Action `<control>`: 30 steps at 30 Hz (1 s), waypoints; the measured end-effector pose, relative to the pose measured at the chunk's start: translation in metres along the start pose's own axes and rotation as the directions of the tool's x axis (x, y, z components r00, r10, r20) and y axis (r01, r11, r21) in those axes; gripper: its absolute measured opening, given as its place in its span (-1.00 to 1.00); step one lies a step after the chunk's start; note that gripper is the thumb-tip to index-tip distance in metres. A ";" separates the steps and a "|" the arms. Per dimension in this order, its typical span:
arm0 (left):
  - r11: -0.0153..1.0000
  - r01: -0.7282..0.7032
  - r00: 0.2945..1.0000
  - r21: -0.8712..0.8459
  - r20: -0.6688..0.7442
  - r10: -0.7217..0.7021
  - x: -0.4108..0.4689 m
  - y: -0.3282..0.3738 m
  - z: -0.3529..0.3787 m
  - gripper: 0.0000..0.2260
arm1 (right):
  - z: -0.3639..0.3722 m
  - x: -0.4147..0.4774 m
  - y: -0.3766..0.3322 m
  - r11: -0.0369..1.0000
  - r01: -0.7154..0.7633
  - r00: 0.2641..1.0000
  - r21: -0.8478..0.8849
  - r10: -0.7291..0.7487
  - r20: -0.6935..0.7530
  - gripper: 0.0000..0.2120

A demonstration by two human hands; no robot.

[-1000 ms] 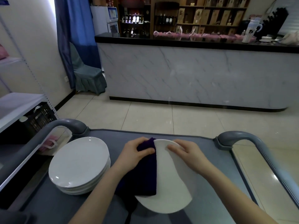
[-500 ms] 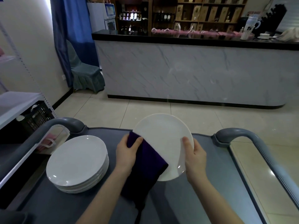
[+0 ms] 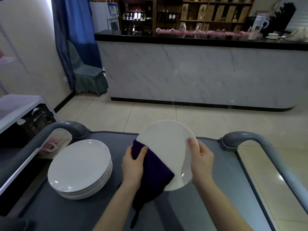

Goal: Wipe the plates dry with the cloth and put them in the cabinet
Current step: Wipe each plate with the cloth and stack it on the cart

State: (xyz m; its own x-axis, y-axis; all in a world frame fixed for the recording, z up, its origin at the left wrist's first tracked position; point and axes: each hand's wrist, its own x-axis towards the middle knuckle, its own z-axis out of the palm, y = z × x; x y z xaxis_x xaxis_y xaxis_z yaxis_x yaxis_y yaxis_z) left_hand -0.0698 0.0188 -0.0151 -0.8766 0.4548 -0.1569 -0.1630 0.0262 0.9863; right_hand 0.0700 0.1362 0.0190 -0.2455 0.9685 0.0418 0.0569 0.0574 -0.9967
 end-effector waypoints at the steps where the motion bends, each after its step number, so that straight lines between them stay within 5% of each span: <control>1: 0.999 0.033 0.997 -0.037 -0.067 -0.035 -0.006 -0.003 0.006 -0.88 | 0.009 -0.007 0.003 0.998 -0.046 0.995 0.051 0.051 -0.083 -0.68; 6: 0.972 0.083 0.973 -0.219 -0.191 -0.127 -0.024 -0.008 0.025 -0.86 | 0.033 -0.016 0.008 0.974 -0.121 0.965 0.190 0.160 -0.206 -0.77; 9: 0.959 0.119 0.970 -0.255 -0.178 -0.168 -0.012 -0.005 0.015 -0.87 | 0.018 -0.009 0.014 0.996 -0.013 1.000 -0.086 0.013 -0.003 -0.87; 11: 0.961 0.121 0.968 -0.249 -0.184 -0.170 -0.005 -0.002 0.006 -0.86 | 0.002 -0.007 0.017 0.966 0.127 0.976 -0.225 -0.082 0.201 -0.70; 14: 0.968 0.116 0.973 -0.224 -0.171 -0.156 0.001 0.003 -0.003 -0.89 | -0.018 -0.006 0.020 0.712 0.537 0.827 -0.452 -0.339 0.448 -0.39; 16: 0.971 0.121 0.976 -0.204 -0.153 -0.154 0.003 0.004 -0.006 -0.86 | -0.026 -0.006 0.020 0.410 0.809 0.584 -0.420 -0.487 0.650 -0.43; 19: 0.973 0.140 0.980 -0.186 -0.115 -0.163 0.004 0.006 -0.009 -0.83 | -0.030 -0.007 0.018 0.169 0.933 0.358 -0.318 -0.361 0.861 -0.32; 22: 0.970 0.165 0.980 -0.179 -0.078 -0.181 0.004 0.006 -0.011 -0.81 | -0.031 -0.004 0.017 0.025 0.953 0.291 -0.301 -0.338 0.895 -0.25; 30: 0.954 0.237 0.971 -0.183 0.023 -0.237 0.011 0.013 -0.020 -0.80 | -0.033 -0.003 0.021 -0.045 0.961 0.212 -0.273 -0.515 0.831 -0.34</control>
State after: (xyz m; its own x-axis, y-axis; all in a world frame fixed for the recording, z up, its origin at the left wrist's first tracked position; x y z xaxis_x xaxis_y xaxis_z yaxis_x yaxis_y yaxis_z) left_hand -0.0906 0.0068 -0.0053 -0.8027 0.4557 -0.3848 -0.4461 -0.0304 0.8945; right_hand 0.1039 0.1427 0.0001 -0.8851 -0.0256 0.4646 0.0255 0.9943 0.1034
